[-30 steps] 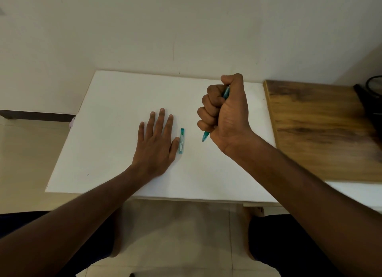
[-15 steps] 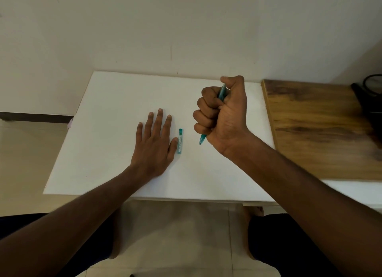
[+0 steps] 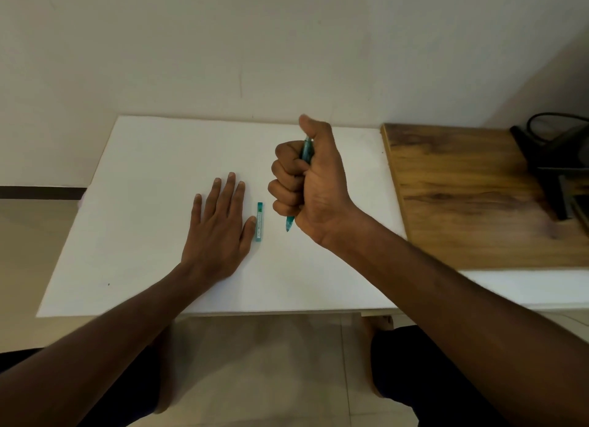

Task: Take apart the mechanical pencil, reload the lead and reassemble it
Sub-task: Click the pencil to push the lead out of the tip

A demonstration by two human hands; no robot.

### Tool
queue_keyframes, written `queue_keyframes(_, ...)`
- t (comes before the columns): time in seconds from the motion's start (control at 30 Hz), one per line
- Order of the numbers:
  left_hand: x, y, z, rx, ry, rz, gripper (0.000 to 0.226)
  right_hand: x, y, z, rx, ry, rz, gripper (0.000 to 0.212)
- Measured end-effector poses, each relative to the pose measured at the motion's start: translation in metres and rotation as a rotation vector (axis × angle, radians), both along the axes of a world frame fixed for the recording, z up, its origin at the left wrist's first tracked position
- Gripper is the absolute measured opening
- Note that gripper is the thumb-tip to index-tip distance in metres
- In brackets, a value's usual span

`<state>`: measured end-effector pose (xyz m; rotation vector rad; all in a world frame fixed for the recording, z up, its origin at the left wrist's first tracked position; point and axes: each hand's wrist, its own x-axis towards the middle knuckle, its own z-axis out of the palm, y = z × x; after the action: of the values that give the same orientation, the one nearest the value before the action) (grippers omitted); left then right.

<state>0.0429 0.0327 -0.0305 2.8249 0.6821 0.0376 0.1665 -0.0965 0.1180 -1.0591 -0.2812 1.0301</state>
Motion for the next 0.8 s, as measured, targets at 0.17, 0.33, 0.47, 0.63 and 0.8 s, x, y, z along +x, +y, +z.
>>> queue_keyframes(0.17,0.000,0.000,-0.004,0.012,-0.012,-0.004,0.076,-0.002,0.001,0.000,-0.020,-0.004,-0.036,0.054)
queue_keyframes(0.33,0.001,0.002,-0.008,0.018,-0.001,0.001,0.074,0.000,0.000,-0.001,-0.009,0.006,-0.063,0.057)
queue_keyframes(0.47,0.002,0.001,-0.006,0.013,0.002,0.005,0.077,0.002,0.001,0.001,0.002,0.021,-0.068,0.060)
queue_keyframes(0.63,0.002,0.000,-0.001,0.005,0.015,0.009,0.075,0.005,0.001,-0.001,-0.023,0.011,-0.085,0.054)
queue_keyframes(0.8,0.002,-0.002,0.004,-0.011,0.021,0.009,0.077,0.003,0.002,-0.003,-0.024,0.011,-0.044,0.059)
